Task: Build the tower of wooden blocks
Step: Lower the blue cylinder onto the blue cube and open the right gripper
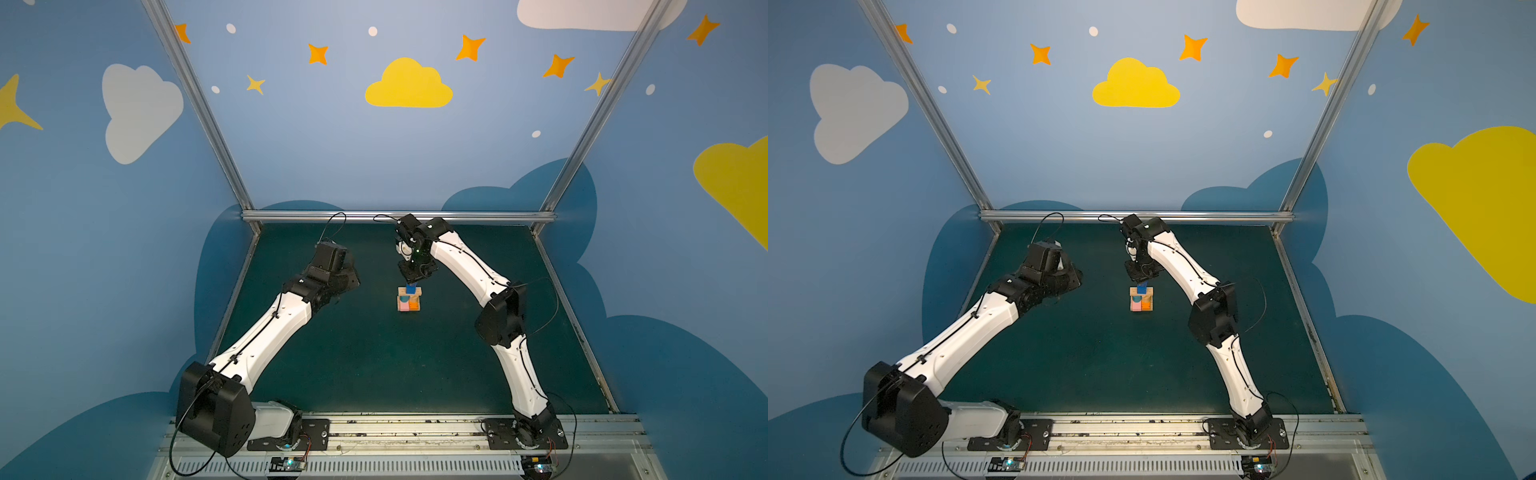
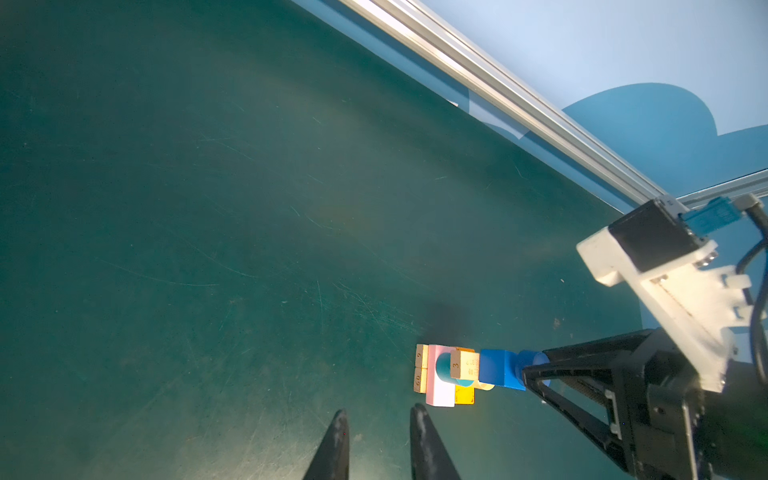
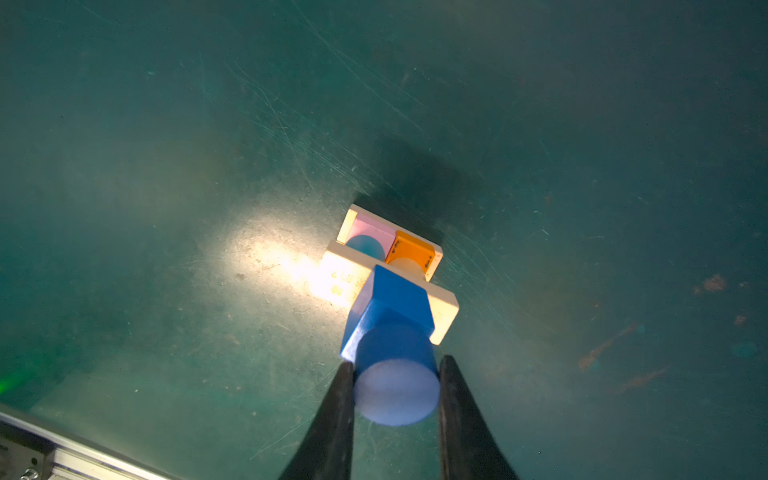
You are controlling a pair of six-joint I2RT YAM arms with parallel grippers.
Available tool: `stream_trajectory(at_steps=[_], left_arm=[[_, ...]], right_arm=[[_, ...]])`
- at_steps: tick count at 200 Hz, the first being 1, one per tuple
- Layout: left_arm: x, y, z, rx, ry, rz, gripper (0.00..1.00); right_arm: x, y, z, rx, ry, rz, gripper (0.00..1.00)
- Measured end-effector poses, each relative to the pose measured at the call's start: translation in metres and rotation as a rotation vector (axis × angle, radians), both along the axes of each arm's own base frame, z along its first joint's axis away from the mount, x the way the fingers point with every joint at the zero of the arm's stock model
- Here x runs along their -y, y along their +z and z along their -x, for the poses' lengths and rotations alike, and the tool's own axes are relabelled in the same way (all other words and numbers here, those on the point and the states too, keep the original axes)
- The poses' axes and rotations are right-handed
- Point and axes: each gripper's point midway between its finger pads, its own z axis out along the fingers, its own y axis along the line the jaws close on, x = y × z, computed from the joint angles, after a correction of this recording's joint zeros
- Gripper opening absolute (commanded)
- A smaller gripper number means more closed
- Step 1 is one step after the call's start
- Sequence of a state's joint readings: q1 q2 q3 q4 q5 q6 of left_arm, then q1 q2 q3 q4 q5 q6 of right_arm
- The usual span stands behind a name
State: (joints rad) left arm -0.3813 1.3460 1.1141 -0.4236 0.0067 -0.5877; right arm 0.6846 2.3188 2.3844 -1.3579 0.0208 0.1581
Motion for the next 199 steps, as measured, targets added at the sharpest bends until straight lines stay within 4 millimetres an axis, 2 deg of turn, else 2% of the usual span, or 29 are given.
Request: stream_trajectory(at_steps=[117, 199], left_arm=[[-0.0024, 0.0056, 0.0006, 0.014, 0.005, 0.005, 0.27], [-0.0045, -0.0008, 0.0023, 0.000, 0.008, 0.000, 0.27]], right_arm=[[-0.0020, -0.0014, -0.0012, -0.001, -0.001, -0.006, 0.22], [-0.0030, -0.0010, -0.0017, 0.001, -0.002, -0.011, 0.26]])
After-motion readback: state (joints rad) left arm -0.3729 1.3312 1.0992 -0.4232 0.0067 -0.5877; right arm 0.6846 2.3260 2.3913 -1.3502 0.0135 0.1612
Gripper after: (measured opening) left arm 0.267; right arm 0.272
